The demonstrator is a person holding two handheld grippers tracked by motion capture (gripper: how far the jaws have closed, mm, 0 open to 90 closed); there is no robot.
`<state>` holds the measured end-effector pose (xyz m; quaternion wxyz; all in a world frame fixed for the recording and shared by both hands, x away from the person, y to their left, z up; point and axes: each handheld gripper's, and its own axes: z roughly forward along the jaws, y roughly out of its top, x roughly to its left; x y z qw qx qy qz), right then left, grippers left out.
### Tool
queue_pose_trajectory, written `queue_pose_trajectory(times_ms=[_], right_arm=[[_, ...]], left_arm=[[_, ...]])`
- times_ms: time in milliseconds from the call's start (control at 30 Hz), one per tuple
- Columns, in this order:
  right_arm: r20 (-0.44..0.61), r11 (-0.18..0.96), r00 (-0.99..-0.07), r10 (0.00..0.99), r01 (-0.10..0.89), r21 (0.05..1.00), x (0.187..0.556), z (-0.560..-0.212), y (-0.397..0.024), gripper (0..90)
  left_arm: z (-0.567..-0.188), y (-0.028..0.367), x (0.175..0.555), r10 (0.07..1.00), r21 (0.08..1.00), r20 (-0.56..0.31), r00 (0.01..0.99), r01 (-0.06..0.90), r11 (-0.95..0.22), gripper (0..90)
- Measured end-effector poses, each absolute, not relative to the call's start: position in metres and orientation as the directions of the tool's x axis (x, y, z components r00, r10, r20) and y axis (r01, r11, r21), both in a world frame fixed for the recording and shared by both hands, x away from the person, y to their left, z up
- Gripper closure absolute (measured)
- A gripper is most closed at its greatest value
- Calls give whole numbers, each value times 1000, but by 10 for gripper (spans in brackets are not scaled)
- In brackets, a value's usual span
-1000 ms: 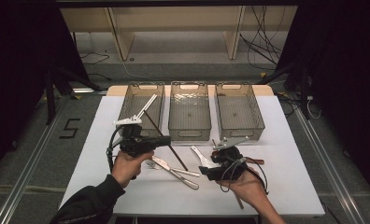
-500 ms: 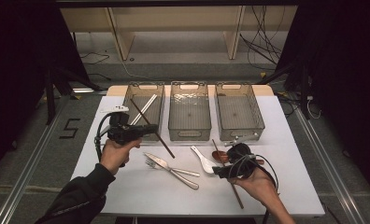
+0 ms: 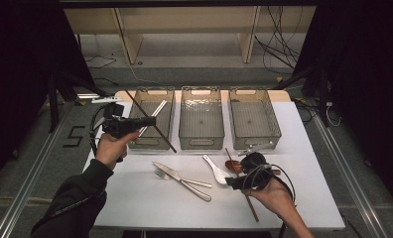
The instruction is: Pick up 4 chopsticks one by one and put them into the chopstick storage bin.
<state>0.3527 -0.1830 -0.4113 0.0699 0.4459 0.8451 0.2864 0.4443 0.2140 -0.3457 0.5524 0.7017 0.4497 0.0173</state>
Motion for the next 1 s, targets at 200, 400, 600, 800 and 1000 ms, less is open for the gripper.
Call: queue_pose_trajectory(times_ms=[200, 400, 600, 800, 1000], right_arm=[[134, 441, -598, 790, 707, 553, 353, -412, -182, 272], [132, 448, -612, 780, 693, 565, 352, -410, -181, 265], [131, 458, -621, 773, 688, 563, 352, -411, -179, 265], [129, 461, -627, 768, 682, 568, 352, -410, -178, 265], [131, 467, -633, 763, 680, 566, 352, -411, -177, 265]], left_arm=[[-339, 225, 454, 670, 792, -472, 573, 610, 36, 845], [-331, 230, 468, 698, 792, -454, 553, 610, 31, 845], [-329, 234, 485, 727, 775, -450, 519, 632, 29, 844], [-330, 237, 501, 755, 758, -447, 480, 651, 35, 842], [-341, 231, 512, 773, 731, -444, 453, 682, 20, 841]])
